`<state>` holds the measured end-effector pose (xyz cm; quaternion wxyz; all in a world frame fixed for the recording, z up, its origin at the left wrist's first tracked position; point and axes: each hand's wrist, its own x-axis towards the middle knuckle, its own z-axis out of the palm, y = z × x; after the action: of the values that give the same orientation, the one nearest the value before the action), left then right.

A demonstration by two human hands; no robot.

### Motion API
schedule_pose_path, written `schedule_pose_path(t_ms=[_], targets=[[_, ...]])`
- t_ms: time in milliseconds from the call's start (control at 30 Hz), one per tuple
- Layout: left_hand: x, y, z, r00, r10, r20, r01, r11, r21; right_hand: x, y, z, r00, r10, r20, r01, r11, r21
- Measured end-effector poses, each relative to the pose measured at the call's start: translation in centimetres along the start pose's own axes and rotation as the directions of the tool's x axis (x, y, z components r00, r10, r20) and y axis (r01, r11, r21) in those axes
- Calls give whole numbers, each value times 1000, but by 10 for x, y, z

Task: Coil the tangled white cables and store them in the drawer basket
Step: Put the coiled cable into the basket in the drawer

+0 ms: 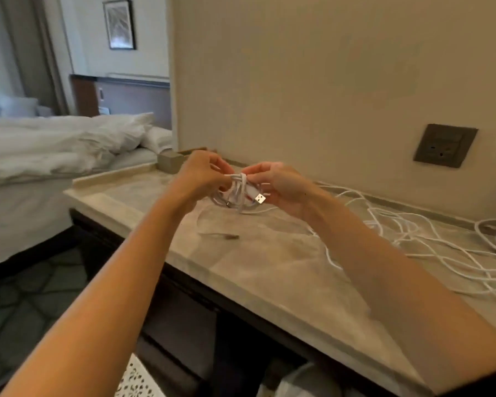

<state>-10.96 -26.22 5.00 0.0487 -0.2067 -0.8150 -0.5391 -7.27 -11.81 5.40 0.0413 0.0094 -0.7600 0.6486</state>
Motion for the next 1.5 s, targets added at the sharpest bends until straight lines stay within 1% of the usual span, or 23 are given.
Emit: schedule_pose_path(t_ms=[100, 133, 233, 300, 367, 433, 467, 500, 533, 567, 700, 833, 933, 1000, 1033, 1133, 1167, 1233, 1300, 1367, 1500], targets=[[-36, -51, -51, 987, -159, -26, 160, 986, 41, 10, 22, 67, 976, 84, 202, -64, 992, -105], [-46, -66, -64, 979, -203, -39, 204, 978, 48, 11, 27, 87, 964, 113, 242, -85, 989, -122], [-76, -111, -98, 937, -327, -121, 334, 941, 43, 14, 47, 142, 919, 179, 350, -153, 983, -102], [-98, -142, -121, 890, -413, -193, 428, 903, 43, 12, 65, 182, 881, 224, 416, -206, 974, -88], [-117, -175, -140, 824, -500, -266, 528, 848, 43, 11, 85, 220, 847, 264, 461, -253, 964, -87], [-134, -204, -153, 771, -555, -312, 595, 802, 44, 10, 106, 251, 822, 307, 479, -305, 949, -85], [-134, -209, -152, 765, -559, -319, 605, 794, 61, 12, 112, 255, 827, 315, 466, -314, 946, -81], [-147, -229, -160, 730, -588, -349, 645, 762, 65, 11, 126, 278, 801, 352, 485, -346, 932, -104], [-154, -242, -165, 714, -594, -370, 662, 745, 83, 11, 136, 292, 783, 383, 490, -372, 920, -125], [-162, -256, -168, 683, -621, -384, 694, 717, 74, 11, 148, 307, 759, 415, 502, -394, 906, -152], [-194, -309, -181, 583, -703, -407, 784, 618, 54, 7, 189, 358, 658, 532, 534, -478, 842, -251], [-217, -354, -190, 495, -766, -410, 854, 516, 68, 6, 229, 398, 579, 621, 528, -515, 781, -354], [-231, -385, -192, 448, -781, -435, 881, 469, 66, 6, 258, 421, 544, 676, 497, -533, 736, -417], [-239, -407, -195, 402, -799, -448, 901, 432, 39, 8, 275, 437, 528, 703, 476, -569, 709, -416], [-244, -416, -195, 369, -812, -452, 913, 408, 12, 9, 282, 441, 514, 716, 472, -601, 694, -397], [-256, -441, -190, 280, -843, -459, 919, 374, -126, 10, 304, 454, 445, 752, 487, -702, 630, -331], [-260, -451, -188, 254, -846, -468, 924, 355, -141, 12, 313, 459, 435, 777, 455, -715, 606, -350], [-266, -465, -181, 221, -852, -474, 947, 303, -103, 14, 324, 463, 460, 799, 387, -710, 593, -380], [-268, -477, -176, 208, -853, -479, 959, 274, -71, 16, 333, 466, 469, 800, 374, -702, 595, -392], [-268, -486, -172, 209, -851, -482, 963, 265, -50, 18, 341, 466, 463, 800, 382, -699, 594, -398], [-260, -500, -170, 151, -845, -513, 975, 213, -65, 21, 354, 464, 435, 819, 375, -688, 570, -449]])
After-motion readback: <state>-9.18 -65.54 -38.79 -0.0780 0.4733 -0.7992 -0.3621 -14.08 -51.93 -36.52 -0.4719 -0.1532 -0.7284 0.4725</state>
